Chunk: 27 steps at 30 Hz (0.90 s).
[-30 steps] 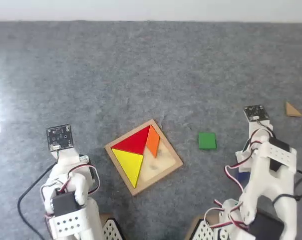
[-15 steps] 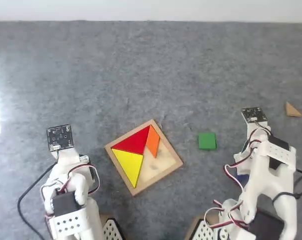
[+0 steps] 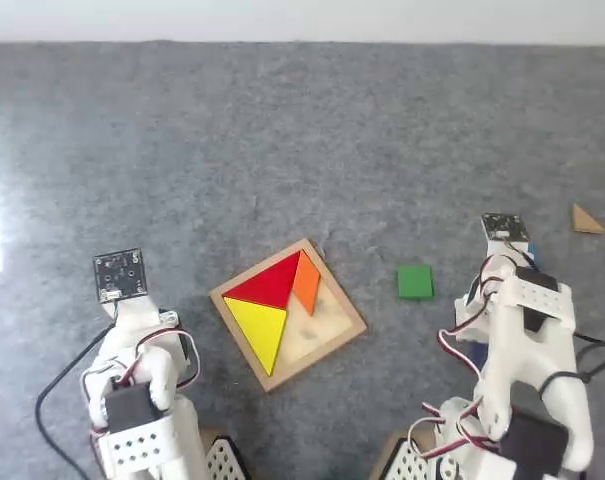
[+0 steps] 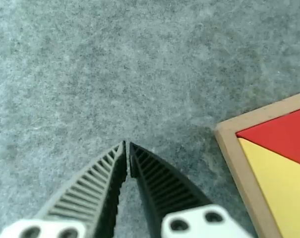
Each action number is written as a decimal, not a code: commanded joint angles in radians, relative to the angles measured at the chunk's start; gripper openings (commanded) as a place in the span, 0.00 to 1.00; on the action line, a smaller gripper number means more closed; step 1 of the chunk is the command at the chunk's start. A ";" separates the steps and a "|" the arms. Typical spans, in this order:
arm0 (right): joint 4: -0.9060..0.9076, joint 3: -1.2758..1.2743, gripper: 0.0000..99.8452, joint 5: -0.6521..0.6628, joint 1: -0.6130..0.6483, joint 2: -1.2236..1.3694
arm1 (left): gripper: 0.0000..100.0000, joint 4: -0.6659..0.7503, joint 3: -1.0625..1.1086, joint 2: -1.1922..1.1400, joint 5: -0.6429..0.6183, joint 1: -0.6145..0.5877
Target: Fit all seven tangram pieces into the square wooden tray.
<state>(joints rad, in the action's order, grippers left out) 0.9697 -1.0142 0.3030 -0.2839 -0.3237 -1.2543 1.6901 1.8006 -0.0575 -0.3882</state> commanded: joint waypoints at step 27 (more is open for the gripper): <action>0.309 0.273 0.01 0.109 0.097 -0.012 | 0.01 -0.008 -0.007 0.017 0.005 -0.003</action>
<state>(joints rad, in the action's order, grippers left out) 1.1661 -0.8608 0.4273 -0.2639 -0.3237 -1.2543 1.6901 1.8006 -0.0575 -0.3882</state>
